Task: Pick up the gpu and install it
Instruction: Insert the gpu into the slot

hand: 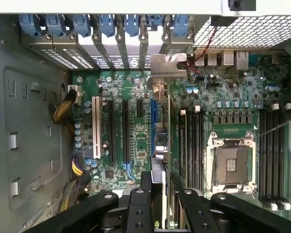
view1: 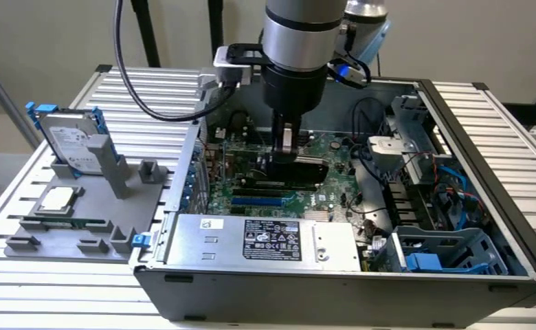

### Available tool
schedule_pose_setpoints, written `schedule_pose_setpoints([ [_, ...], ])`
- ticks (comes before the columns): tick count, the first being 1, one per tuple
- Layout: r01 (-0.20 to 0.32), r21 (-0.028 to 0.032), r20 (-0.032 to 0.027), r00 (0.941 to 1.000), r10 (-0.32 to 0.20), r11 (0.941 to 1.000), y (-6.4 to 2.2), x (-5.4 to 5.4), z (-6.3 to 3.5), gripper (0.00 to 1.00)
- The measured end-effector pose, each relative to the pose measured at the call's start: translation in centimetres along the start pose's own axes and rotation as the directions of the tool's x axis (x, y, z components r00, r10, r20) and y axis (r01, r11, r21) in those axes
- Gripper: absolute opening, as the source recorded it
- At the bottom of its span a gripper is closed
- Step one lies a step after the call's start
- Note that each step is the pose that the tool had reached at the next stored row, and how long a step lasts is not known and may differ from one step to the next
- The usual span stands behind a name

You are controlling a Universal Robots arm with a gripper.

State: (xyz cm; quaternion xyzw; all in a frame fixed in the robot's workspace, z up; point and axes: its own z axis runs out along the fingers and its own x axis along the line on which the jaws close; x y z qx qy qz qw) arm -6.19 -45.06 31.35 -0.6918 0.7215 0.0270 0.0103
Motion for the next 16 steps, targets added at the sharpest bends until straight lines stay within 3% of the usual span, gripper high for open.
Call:
schedule_pose_setpoints([
  [9,0.026,-0.0002,0.0009,0.9997,-0.026,0.9997,1.49,0.3,1.65,0.00],
  [13,0.033,0.0032,0.0017,0.9994,-0.033,0.9994,2.08,0.5,2.37,0.00],
  [16,0.034,0.0094,0.0020,0.9994,-0.034,0.9994,2.29,0.5,2.93,0.00],
])
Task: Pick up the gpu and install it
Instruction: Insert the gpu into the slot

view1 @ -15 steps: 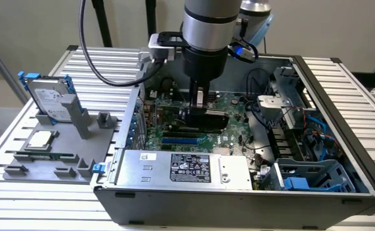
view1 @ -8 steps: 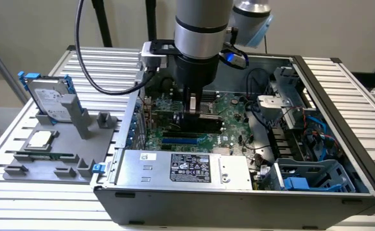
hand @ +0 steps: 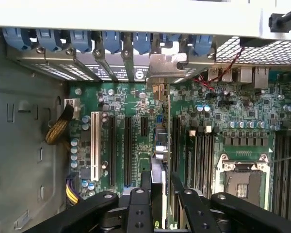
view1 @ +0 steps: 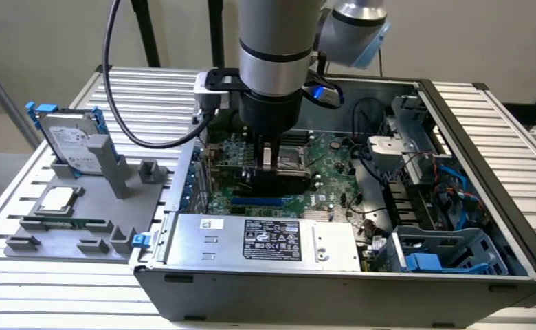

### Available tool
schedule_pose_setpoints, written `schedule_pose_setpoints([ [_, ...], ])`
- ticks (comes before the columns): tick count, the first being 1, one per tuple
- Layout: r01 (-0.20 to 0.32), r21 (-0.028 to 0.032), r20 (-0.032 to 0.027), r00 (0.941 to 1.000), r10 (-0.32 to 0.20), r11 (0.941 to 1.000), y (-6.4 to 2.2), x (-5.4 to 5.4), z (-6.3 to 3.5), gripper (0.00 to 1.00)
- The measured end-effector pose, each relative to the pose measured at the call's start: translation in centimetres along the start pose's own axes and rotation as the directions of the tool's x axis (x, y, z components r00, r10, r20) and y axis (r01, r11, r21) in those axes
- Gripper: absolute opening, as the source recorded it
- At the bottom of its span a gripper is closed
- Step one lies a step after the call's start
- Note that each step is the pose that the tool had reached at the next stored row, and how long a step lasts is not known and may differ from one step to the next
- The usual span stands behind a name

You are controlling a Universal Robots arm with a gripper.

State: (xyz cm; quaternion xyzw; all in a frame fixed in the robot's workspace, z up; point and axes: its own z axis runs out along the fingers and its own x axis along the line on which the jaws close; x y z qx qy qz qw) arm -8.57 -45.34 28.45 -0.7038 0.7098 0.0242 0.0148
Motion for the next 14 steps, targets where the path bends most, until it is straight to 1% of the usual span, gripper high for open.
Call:
schedule_pose_setpoints([
  [2,0.000,0.0045,-0.0001,1.0000,0.000,1.0000,0.31,0.02,0.36,0.00],
  [3,0.000,0.0057,-0.0001,1.0000,0.000,1.0000,0.47,0.03,0.52,0.00],
  [6,0.000,0.0060,-0.0001,1.0000,0.000,1.0000,0.54,0.05,0.77,0.00],
  [14,-0.013,0.0068,0.0002,0.9999,0.013,0.9999,0.61,-0.09,1.01,0.00],
])
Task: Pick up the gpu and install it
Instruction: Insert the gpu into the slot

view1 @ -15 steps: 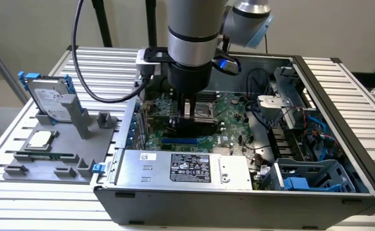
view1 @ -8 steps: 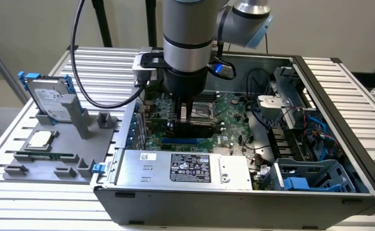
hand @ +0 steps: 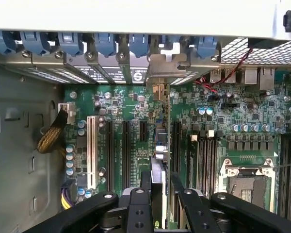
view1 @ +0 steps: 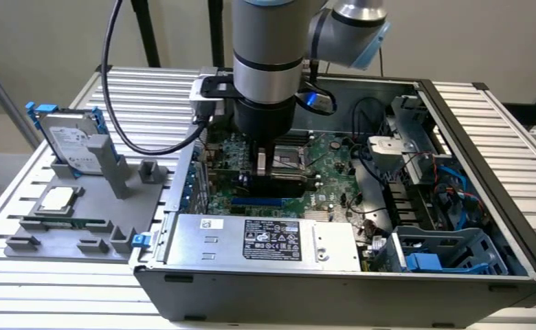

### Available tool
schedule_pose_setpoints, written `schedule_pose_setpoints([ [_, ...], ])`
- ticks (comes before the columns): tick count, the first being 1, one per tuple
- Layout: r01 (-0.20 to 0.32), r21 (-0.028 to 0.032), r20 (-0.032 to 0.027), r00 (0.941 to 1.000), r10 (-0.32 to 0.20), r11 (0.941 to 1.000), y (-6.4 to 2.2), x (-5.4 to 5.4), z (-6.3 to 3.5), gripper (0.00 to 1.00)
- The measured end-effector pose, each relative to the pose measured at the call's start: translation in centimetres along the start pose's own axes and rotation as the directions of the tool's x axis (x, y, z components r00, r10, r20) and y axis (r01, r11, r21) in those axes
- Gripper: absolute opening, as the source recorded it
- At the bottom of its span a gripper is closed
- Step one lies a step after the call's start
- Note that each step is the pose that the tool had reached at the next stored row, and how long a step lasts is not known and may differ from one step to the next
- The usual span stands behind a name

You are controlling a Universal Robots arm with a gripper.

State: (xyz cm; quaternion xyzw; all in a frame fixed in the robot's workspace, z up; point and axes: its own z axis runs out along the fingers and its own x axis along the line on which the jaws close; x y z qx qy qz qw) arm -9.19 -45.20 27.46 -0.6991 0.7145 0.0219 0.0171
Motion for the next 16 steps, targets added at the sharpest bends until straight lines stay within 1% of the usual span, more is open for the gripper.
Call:
schedule_pose_setpoints([
  [4,-0.009,0.0004,-0.0001,1.0000,0.009,1.0000,0.22,-0.01,0.18,0.00],
  [10,-0.009,0.0005,0.0000,1.0000,0.009,1.0000,0.24,-0.01,0.22,0.00],
  [16,-0.009,0.0003,0.0001,1.0000,0.009,1.0000,0.34,0.00,0.50,0.00],
])
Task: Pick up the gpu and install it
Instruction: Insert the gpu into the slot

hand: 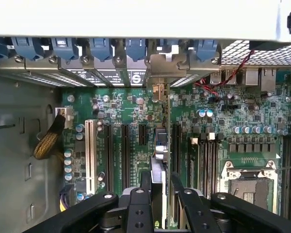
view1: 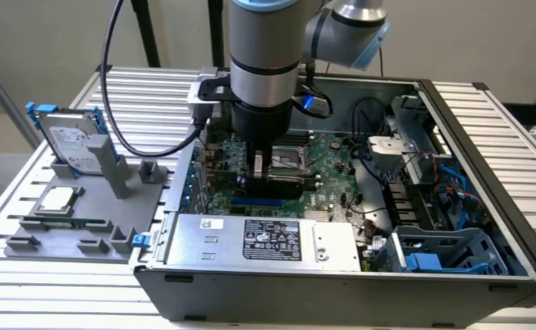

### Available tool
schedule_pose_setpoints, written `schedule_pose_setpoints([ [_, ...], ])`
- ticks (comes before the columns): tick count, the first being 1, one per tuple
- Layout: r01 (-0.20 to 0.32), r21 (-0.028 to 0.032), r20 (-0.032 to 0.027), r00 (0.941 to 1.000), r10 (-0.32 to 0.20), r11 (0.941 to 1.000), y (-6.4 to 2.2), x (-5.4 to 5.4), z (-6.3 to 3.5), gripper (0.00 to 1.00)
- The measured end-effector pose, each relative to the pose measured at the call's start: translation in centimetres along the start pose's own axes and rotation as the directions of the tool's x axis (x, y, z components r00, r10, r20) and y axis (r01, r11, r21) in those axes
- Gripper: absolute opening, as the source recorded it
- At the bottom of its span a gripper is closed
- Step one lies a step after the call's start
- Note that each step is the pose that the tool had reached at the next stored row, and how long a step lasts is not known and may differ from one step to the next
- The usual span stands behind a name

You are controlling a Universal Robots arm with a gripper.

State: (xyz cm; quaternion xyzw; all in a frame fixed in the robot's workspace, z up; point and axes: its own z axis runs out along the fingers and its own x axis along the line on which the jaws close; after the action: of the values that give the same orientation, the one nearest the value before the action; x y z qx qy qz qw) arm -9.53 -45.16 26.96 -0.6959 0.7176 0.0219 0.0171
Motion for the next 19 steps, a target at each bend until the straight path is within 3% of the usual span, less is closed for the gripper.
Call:
schedule_pose_setpoints([
  [19,0.000,-0.0005,-0.0002,1.0000,0.000,1.0000,0.30,0.05,0.76,0.00],
])
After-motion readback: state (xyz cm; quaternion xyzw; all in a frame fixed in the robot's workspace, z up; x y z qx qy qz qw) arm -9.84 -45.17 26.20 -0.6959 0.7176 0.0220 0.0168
